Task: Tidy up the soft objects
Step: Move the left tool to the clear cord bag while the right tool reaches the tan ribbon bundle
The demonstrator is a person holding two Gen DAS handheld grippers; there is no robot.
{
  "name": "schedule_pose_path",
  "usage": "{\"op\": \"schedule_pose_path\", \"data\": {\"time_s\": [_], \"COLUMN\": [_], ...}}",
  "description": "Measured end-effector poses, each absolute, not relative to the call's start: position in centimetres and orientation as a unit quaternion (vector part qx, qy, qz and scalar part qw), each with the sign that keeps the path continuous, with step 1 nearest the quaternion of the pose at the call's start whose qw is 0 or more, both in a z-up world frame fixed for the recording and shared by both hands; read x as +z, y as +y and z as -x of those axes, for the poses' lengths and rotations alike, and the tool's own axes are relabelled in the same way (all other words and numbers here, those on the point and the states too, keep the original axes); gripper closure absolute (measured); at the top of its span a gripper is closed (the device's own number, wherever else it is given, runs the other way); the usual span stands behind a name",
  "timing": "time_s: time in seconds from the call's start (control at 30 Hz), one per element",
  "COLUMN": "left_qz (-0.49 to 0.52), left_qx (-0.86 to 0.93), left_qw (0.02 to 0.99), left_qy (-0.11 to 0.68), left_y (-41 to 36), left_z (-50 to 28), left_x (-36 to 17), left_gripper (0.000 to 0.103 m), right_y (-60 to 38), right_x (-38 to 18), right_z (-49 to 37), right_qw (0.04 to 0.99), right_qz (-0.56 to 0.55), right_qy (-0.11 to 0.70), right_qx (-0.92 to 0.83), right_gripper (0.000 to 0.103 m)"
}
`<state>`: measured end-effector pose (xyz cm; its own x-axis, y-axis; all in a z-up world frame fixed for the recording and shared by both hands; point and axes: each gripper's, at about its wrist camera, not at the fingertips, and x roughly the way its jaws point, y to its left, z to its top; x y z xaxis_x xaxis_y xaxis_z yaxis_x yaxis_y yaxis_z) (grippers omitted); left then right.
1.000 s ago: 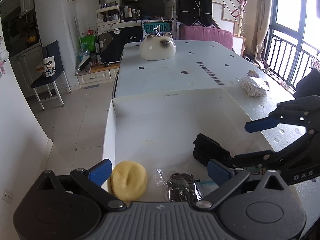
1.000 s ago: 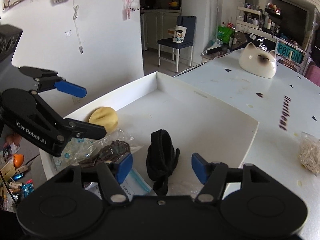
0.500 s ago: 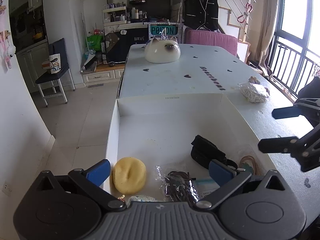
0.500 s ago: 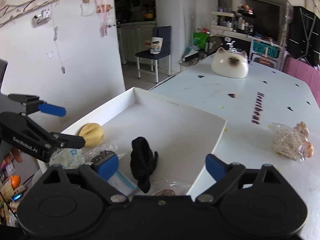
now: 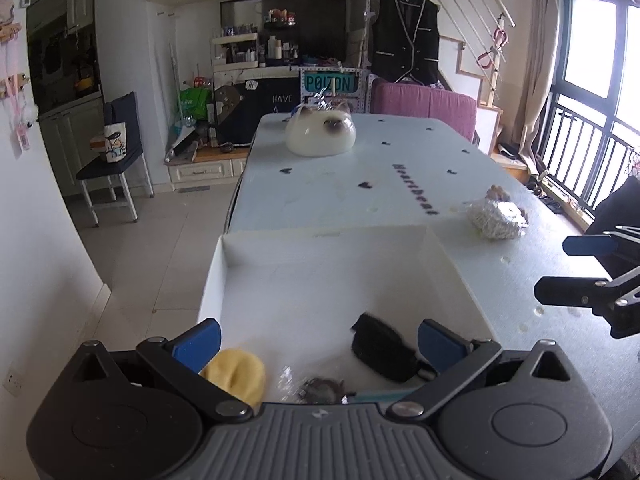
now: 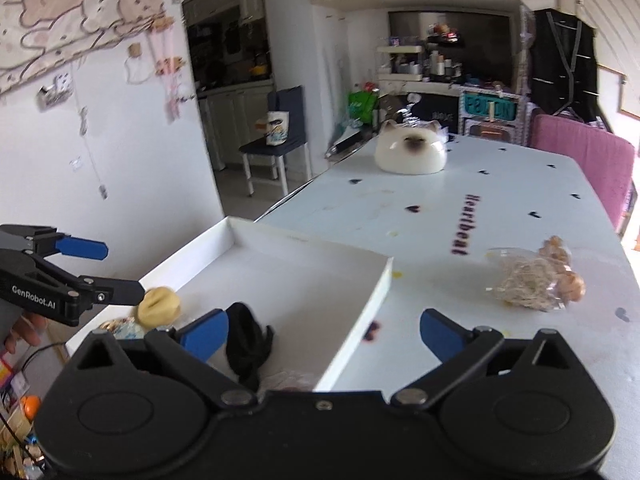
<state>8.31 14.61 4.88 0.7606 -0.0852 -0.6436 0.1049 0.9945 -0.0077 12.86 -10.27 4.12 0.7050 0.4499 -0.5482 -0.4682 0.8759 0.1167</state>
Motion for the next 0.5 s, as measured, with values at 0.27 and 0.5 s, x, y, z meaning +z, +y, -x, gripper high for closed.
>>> {"op": "schedule_pose_path", "data": {"time_s": [0.27, 0.5], "left_qz": [-0.003, 0.014], "left_qx": [-0.071, -0.087], "left_qw": [0.945, 0.946], "left_qy": [0.321, 0.313], "left_y": [10.7, 6.7], "left_z": [-10.0, -11.8], "left_x": [6.5, 6.7], "left_gripper": [0.0, 0.0], "right_y": [-15.0, -19.9], "right_x": [4.3, 4.2], "right_z": [-13.5, -14.0], "right_qw": [0.938, 0.948], "right_qz": [-0.011, -0.025], "right_qy": [0.286, 0.278], "right_qx": [0.196, 0.151], "right_gripper": [0.0, 0.0]}}
